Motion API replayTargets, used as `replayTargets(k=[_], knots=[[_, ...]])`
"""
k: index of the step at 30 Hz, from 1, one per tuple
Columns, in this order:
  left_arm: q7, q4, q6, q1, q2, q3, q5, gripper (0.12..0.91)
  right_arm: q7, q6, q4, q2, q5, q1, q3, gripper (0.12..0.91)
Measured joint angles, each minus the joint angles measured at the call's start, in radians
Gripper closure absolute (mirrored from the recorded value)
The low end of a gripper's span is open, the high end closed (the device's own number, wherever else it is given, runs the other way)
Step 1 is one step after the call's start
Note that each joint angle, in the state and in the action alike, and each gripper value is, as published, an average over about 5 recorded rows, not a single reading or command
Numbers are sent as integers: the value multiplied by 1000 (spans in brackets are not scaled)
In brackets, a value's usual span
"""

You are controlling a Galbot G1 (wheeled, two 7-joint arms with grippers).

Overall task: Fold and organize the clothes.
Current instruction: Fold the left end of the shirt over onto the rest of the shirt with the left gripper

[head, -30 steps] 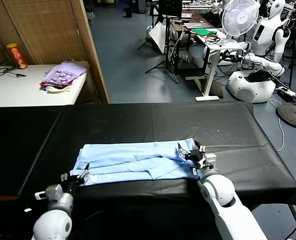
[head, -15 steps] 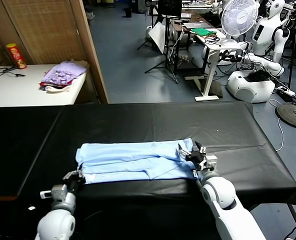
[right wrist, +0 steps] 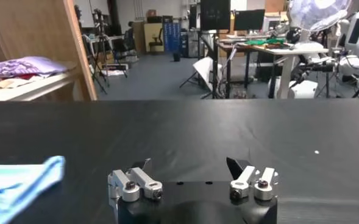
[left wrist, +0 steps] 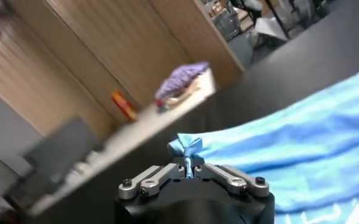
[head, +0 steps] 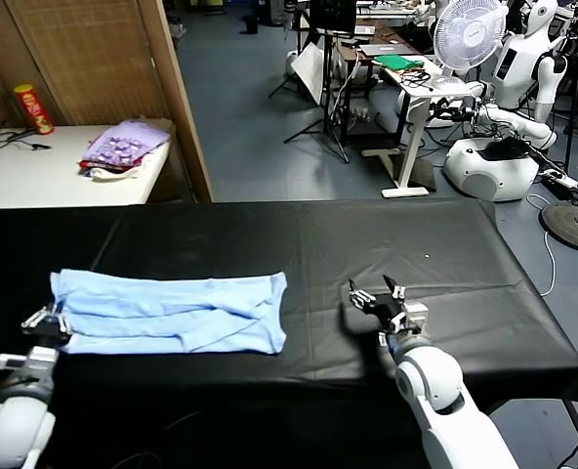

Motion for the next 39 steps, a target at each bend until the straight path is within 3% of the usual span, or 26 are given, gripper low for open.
replayTargets(k=[8, 16, 23, 33, 36, 39], knots=[[-46, -129, 82, -69, -131, 260, -194, 876, 10, -7, 30, 0, -21, -40, 22, 227], [-83, -127, 92, -160, -282, 437, -213, 876, 10, -7, 21, 15, -41, -48, 15, 227], [-81, -100, 89, -179, -377, 496, -203, 876, 8, -6, -4, 19, -44, -31, 4, 227], [-71, -61, 80, -179, -445, 523, -178, 874, -6, -1, -17, 23, -45, -25, -6, 227], [-55, -43, 56, -177, -454, 521, -157, 808, -16, 2, -14, 21, -45, -27, -11, 227], [-42, -36, 33, -180, -464, 517, -185, 659, -23, 4, -14, 19, -45, -25, -19, 227]])
